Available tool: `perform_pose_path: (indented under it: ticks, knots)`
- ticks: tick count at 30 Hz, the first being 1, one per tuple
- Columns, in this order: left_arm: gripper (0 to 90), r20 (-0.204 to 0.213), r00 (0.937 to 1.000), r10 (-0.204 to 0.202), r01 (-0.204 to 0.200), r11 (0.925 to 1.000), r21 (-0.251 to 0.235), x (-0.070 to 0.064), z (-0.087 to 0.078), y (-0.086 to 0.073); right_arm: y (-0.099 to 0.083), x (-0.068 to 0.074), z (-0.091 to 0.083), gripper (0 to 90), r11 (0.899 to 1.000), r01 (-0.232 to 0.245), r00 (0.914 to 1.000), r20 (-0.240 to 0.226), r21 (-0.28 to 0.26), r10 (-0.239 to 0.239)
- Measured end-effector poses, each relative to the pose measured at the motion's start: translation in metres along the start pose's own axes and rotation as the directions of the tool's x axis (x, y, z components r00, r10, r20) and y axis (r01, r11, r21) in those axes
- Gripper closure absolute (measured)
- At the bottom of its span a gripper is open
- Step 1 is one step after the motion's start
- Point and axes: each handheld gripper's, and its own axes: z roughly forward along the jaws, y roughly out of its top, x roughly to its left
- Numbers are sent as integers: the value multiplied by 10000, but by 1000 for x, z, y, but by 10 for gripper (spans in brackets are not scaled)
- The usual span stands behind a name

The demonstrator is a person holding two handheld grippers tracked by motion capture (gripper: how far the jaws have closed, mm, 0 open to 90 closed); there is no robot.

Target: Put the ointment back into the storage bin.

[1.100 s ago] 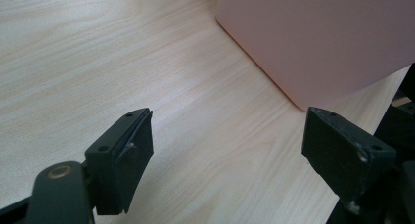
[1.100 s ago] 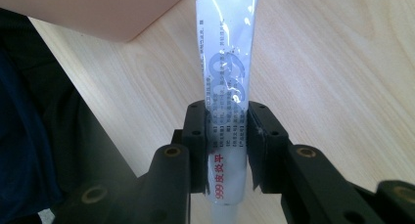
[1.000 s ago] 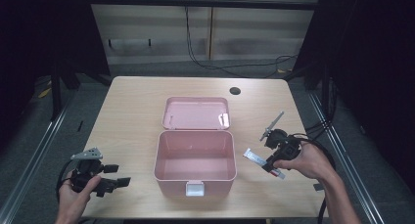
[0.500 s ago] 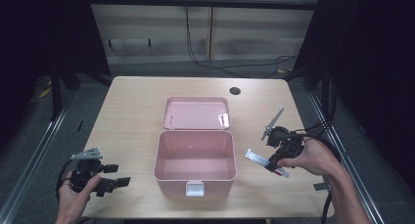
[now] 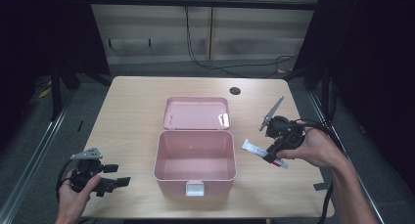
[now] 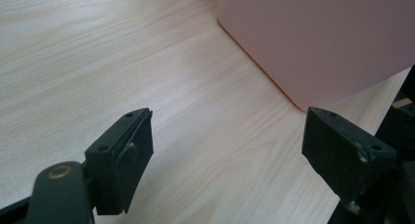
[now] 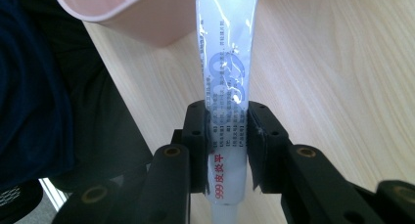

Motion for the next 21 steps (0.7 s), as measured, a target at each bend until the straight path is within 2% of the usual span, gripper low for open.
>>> perform_pose_path:
  ticks: [2,4,13,14,21]
  knots:
    - [191,-14,10000,29,-29,10000,0,0,0,0,4,3,-1,719,10000,-2,10000,-33,61,2]
    - [191,-21,10000,30,-30,10000,8,0,0,0,10,5,-2,719,9995,298,9995,-55,104,-297]
    - [191,18,10000,44,-44,10000,25,0,0,0,28,15,-5,718,9966,788,9964,-323,226,-781]
    - [191,31,10000,34,-34,10000,25,0,0,0,34,17,-5,718,9940,1068,9938,-341,230,-1060]
    - [191,10,10000,68,-68,10000,29,1,0,0,47,22,-6,718,9924,1213,9922,-302,196,-1206]
